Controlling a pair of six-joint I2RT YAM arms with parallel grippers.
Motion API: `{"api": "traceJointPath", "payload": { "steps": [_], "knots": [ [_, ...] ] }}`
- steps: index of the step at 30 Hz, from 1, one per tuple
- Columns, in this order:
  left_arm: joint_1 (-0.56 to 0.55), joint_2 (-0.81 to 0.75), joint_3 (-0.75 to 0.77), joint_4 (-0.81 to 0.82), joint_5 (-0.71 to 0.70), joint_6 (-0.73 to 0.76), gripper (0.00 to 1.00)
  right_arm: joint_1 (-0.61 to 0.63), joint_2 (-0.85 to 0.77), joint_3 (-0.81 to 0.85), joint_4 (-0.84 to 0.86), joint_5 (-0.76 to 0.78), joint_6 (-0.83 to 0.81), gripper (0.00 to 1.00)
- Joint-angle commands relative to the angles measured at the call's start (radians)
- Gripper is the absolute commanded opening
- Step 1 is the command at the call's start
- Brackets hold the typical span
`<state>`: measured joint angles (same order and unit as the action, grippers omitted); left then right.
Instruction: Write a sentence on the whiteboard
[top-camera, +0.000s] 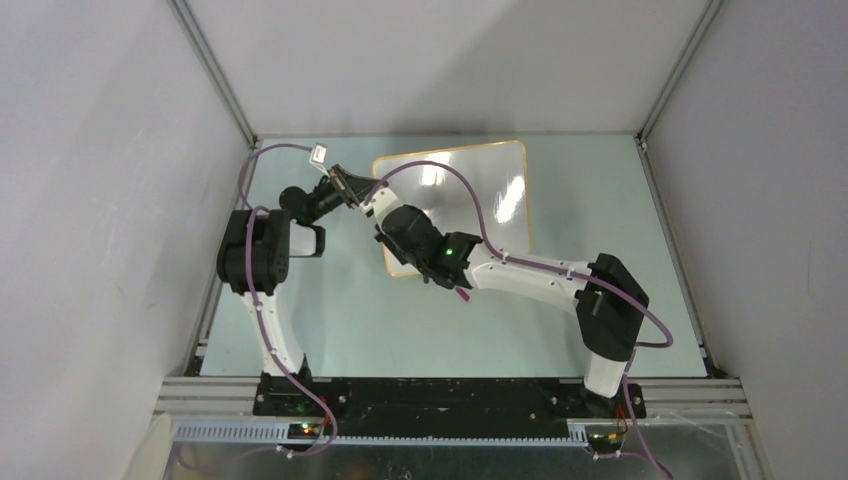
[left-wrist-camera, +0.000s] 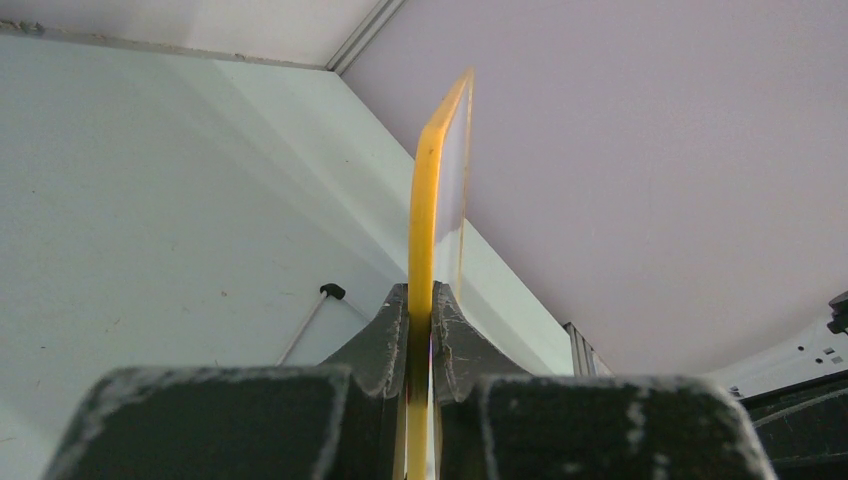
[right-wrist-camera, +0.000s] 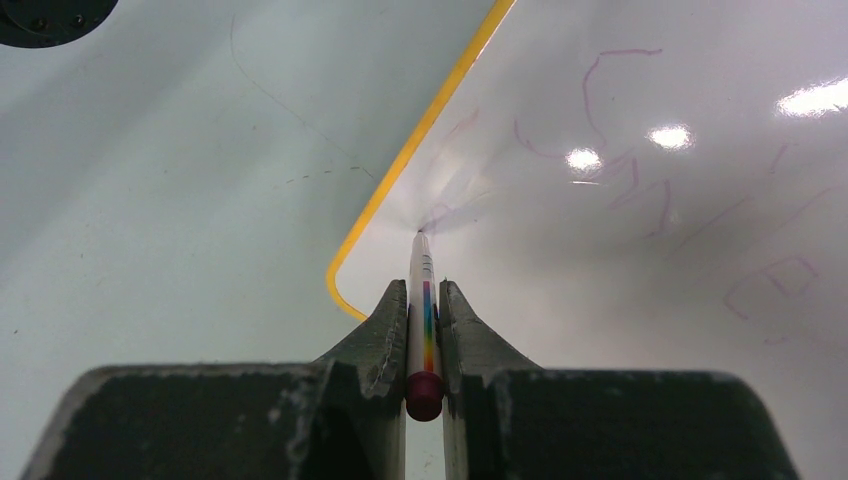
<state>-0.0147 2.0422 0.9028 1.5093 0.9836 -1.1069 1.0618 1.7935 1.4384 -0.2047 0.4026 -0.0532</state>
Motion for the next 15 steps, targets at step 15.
{"api": "traceJointPath", "payload": {
  "steps": [15],
  "knots": [
    [-0.014, -0.006, -0.019, 0.021, 0.058, 0.065, 0.0, 0.011, -0.13, 0.026, -0.014, -0.033, 0.003, 0.0]
  ]
}}
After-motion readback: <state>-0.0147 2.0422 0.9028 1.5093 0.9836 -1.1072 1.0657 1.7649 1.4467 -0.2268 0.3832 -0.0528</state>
